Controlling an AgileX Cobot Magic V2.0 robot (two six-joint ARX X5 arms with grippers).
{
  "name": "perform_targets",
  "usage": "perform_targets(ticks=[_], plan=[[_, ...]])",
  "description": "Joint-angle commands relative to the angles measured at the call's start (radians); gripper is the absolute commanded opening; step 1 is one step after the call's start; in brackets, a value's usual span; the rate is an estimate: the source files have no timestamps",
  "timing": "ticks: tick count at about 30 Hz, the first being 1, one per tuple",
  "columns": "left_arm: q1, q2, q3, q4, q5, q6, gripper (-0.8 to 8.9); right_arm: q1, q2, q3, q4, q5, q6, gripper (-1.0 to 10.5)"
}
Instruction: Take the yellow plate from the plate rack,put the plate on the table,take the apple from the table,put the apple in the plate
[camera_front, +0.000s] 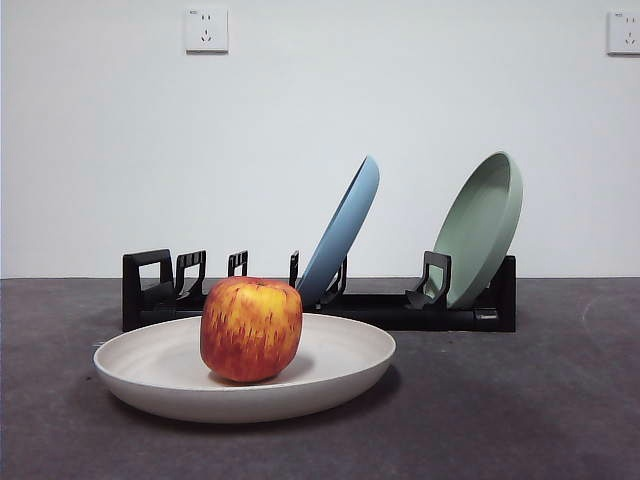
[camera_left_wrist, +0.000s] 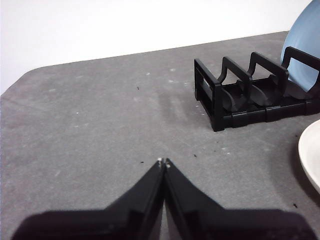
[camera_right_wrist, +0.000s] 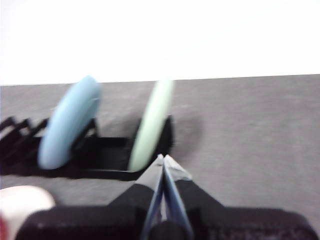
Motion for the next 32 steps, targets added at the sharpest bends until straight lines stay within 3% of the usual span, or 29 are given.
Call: perform_targets(ticks=[1, 10, 24, 32], plan=[[0.002, -0.003, -0.013, 0.0, -0.001, -0.008, -0.03, -0.057, -0.071, -0.072, 0.036, -0.016, -0.016, 0.0], [0.002, -0.003, -0.013, 0.001, -0.001, -0.008, -0.03, -0.082, -0.209, -0.319, 0.253, -0.02, -0.015, 0.0], [0.002, -0.003, -0.013, 0.001, -0.001, -0.008, -0.03, -0.063, -0.257, -0.433, 0.211, -0.019, -0.012, 0.0], [0.002, -0.003, -0.013, 0.002, -0.001, -0.008, -0.03, -0.063, -0.256, -0.445, 0.156, -0.019, 0.05, 0.0]])
